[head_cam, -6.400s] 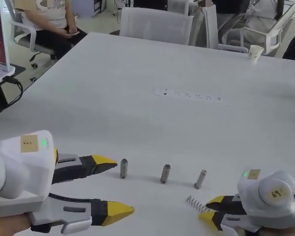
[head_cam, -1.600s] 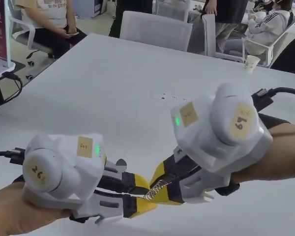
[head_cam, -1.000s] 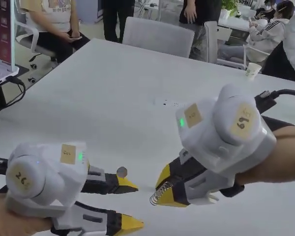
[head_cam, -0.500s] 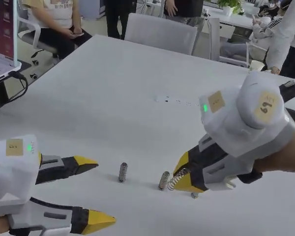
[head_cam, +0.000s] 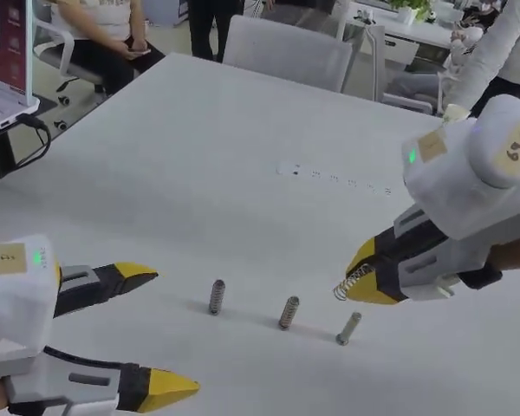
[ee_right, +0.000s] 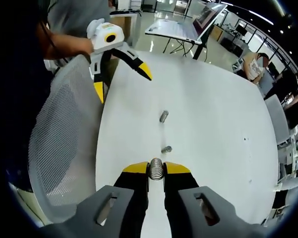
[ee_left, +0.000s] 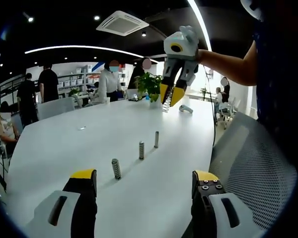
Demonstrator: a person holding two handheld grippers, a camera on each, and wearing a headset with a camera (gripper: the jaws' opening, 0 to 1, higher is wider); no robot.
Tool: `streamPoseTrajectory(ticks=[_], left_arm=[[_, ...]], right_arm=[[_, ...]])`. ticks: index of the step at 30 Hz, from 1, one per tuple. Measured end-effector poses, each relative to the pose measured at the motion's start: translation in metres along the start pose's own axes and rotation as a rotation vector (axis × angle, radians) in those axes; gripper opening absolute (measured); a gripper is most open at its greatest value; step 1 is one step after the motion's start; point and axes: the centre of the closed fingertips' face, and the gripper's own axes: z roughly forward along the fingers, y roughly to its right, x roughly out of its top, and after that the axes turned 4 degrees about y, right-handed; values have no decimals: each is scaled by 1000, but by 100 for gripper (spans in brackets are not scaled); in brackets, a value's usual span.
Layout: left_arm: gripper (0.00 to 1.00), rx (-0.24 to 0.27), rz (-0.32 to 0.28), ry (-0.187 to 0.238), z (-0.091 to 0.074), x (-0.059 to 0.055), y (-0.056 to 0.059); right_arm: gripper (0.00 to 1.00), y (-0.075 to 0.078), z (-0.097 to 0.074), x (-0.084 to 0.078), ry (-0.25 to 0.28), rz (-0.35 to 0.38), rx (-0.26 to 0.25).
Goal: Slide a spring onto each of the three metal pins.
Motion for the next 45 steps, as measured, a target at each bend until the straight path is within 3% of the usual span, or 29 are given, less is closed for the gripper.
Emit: streamPoseTrajectory(ticks=[7,11,18,27,45], left_arm=[[76,6,-6,-8,-2,-3,-2],[76,3,-6,-12,-1,-3,-2],[76,-1,-6,-11,0,-1,0],[75,6,-10,-14,-4,-3,-2],[73,6,-11,-22,-5,-5,-2]], right_arm=[[8,18,2,-29,-79,27,-29],[8,24,10,-47,-143,35,-17],[8,30,28,-63,-194,50,18],[8,28,45,-73,-202,79,56],[8,31,59,-84,-200,104,67]])
